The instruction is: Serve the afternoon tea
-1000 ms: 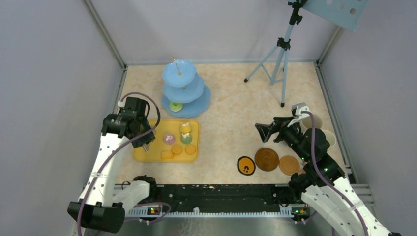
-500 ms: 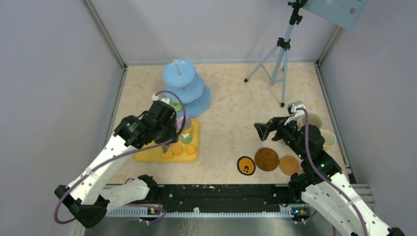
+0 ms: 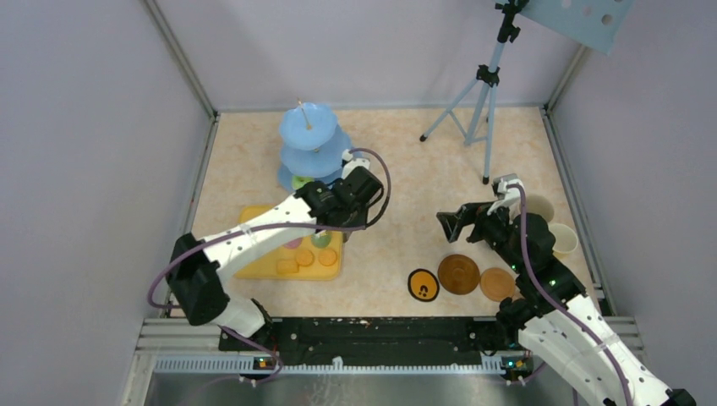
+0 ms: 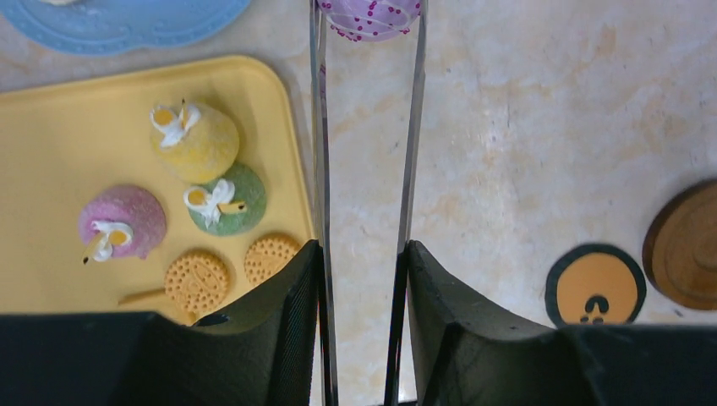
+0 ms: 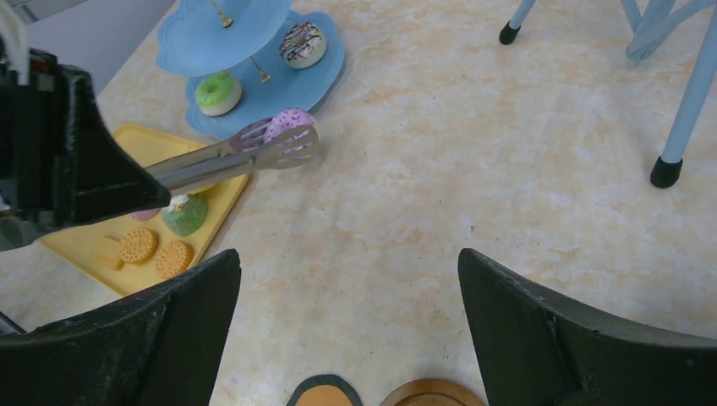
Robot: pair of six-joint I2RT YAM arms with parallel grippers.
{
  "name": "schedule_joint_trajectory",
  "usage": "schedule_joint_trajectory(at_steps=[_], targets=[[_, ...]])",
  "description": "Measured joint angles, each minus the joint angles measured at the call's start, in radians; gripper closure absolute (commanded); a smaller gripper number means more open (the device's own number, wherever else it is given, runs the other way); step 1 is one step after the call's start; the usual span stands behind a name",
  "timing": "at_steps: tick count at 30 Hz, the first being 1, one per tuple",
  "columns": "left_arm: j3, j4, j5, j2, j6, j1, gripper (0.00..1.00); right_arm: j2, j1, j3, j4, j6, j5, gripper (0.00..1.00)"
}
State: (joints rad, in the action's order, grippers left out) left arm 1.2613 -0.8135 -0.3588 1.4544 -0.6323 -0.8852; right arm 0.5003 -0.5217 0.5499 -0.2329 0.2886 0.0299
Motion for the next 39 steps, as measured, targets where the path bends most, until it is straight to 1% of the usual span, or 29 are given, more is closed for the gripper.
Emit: schedule_joint_trajectory(at_steps=[3,7,9,14,18,25,30,39], targets=[[0.061,-0.002,-0.061,0.084,0.003,0.007,0.65,0.000,0.000,0.000,0.000,0.000,0.000,0.03],[0.091,-0.003,-0.103,0.109,0.019,0.031,0.64,-0.004,0.000,0.000,0.000,0.000,0.002,0.02],[0.096,0.000,-0.098,0.109,0.026,0.055,0.64,-0.011,0.000,0.000,0.000,0.000,0.003,0.02],[0.097,-0.001,-0.057,0.109,0.035,0.160,0.64,-0.024,0.000,0.000,0.005,0.000,0.003,0.03],[0.097,-0.002,-0.041,0.109,0.041,0.204,0.61,-0.024,0.000,0.000,0.004,0.000,0.001,0.03],[0.097,-0.003,-0.019,0.110,0.050,0.211,0.56,-0.037,0.000,0.000,0.002,0.001,-0.002,0.02],[0.097,-0.021,-0.030,0.111,0.051,0.212,0.50,-0.041,0.000,0.000,0.000,0.001,-0.003,0.02],[0.097,-0.028,-0.047,0.111,0.056,0.217,0.44,-0.043,0.000,0.000,0.000,0.001,-0.002,0.03]])
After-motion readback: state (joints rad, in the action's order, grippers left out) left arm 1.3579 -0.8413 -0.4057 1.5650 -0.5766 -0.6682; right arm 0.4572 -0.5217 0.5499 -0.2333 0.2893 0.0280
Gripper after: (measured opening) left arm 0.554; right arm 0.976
